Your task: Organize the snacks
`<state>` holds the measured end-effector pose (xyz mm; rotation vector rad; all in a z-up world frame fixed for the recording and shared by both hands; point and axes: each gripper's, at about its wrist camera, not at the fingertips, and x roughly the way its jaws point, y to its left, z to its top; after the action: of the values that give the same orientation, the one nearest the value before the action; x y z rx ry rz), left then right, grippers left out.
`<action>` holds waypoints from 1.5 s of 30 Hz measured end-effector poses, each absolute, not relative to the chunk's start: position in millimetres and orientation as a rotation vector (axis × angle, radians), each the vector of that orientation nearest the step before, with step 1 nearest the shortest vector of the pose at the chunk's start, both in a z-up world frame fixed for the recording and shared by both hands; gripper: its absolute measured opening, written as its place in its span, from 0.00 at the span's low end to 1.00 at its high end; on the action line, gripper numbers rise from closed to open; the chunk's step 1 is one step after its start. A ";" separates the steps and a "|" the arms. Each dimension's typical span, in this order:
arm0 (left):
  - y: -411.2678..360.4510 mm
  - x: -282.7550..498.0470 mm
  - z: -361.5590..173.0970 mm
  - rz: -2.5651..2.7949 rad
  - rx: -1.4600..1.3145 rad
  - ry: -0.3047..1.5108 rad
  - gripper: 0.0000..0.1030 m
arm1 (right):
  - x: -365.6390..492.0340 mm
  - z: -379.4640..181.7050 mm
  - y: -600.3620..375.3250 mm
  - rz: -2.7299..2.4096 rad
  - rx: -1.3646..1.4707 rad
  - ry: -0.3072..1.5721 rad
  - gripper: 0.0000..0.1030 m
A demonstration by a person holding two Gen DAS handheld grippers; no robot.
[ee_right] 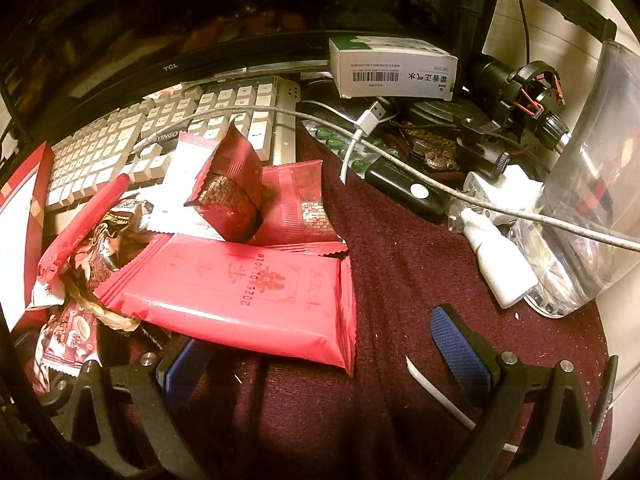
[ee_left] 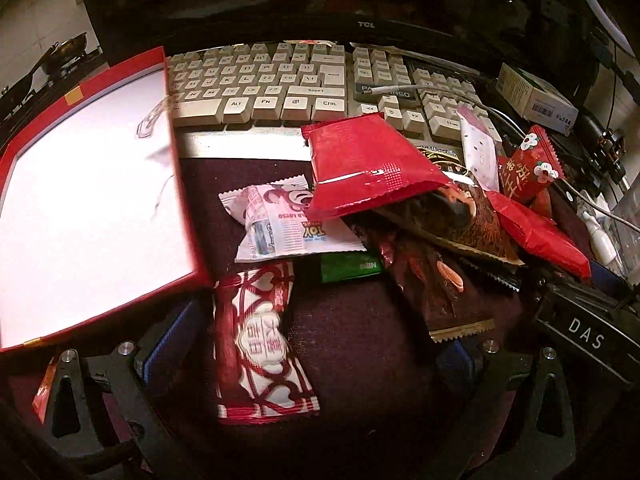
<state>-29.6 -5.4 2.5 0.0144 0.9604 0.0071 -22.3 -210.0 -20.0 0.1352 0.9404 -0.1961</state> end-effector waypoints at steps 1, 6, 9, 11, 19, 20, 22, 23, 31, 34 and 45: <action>-5.0 -29.8 2.1 0.007 0.014 0.960 1.00 | -22.4 -19.9 -210.0 -0.196 0.135 0.941 1.00; -4.5 -29.4 2.5 0.006 0.013 0.960 1.00 | -22.4 -20.1 -209.5 -0.196 0.135 0.940 1.00; -4.8 -28.7 2.6 0.005 0.014 0.960 1.00 | -22.2 -19.9 -209.7 -0.196 0.135 0.940 1.00; -5.3 -28.5 2.5 0.006 0.014 0.960 1.00 | -22.4 -20.1 -209.7 -0.196 0.135 0.940 1.00; -5.3 -29.0 2.7 0.006 0.014 0.960 1.00 | -22.6 -20.0 -209.5 -0.196 0.134 0.940 1.00; -5.5 -28.9 2.8 0.006 0.014 0.960 1.00 | -22.5 -20.0 -209.6 -0.196 0.134 0.940 1.00; -6.1 -28.5 2.6 0.006 0.014 0.960 1.00 | -22.3 -19.9 -209.9 -0.196 0.134 0.940 1.00; -5.5 -28.8 2.3 0.006 0.014 0.960 1.00 | -22.2 -19.9 -210.0 -0.196 0.135 0.940 1.00; -5.6 -29.3 2.4 0.007 0.013 0.959 1.00 | -22.6 -20.2 -209.6 -0.196 0.134 0.940 1.00; -5.7 -28.9 2.4 0.007 0.014 0.960 1.00 | -22.4 -20.0 -209.8 -0.196 0.134 0.940 1.00; -4.9 -26.7 2.6 0.006 0.014 0.960 1.00 | -22.4 -20.1 -209.5 -0.196 0.134 0.940 1.00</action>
<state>-26.7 -4.9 2.6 0.0143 0.9596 0.0062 -22.4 -209.5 -20.1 0.1342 0.9401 -0.1961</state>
